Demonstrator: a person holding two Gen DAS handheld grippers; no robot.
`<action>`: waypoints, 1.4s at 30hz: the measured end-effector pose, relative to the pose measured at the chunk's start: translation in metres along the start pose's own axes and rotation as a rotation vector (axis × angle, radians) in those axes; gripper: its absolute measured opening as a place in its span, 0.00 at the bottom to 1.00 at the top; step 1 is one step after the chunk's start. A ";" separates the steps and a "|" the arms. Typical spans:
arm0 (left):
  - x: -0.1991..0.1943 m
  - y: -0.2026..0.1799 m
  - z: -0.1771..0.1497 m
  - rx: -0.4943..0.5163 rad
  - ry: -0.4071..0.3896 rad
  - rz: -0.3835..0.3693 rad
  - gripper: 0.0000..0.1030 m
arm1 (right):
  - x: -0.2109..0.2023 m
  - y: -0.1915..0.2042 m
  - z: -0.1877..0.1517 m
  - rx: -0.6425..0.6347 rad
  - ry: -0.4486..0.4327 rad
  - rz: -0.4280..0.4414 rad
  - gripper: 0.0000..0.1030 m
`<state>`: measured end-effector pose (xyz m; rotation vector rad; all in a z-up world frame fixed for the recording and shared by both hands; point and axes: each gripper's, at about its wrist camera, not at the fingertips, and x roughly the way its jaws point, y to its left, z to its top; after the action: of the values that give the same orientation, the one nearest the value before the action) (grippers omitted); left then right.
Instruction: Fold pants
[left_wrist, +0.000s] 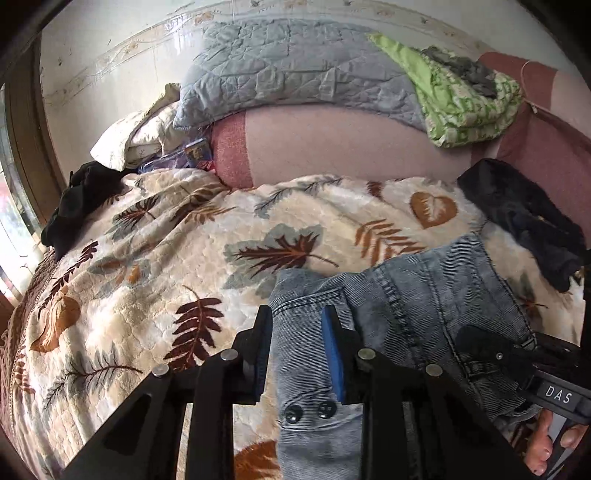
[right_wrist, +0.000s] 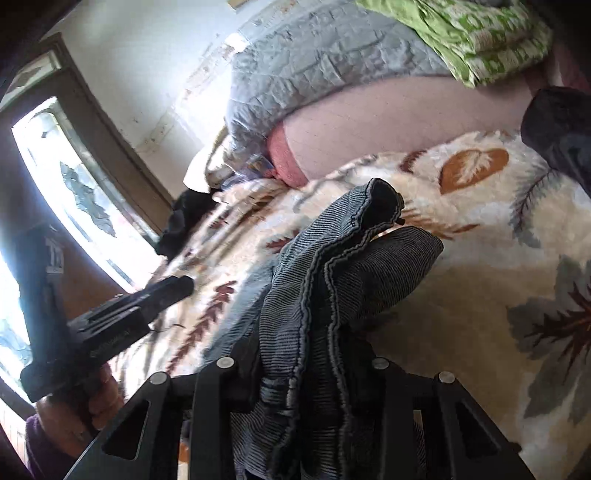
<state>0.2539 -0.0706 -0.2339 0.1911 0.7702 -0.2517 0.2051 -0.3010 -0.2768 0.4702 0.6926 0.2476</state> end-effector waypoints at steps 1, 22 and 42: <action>0.017 0.002 -0.005 -0.008 0.054 0.022 0.28 | 0.010 -0.008 -0.005 0.011 0.017 -0.049 0.42; -0.223 -0.006 -0.048 -0.062 -0.219 0.156 0.86 | -0.232 0.124 -0.042 -0.253 -0.306 -0.309 0.74; -0.369 -0.007 -0.070 -0.098 -0.384 0.197 0.91 | -0.329 0.207 -0.082 -0.305 -0.446 -0.252 0.77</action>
<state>-0.0489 -0.0026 -0.0230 0.1197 0.3777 -0.0596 -0.1082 -0.2156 -0.0476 0.1333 0.2649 0.0051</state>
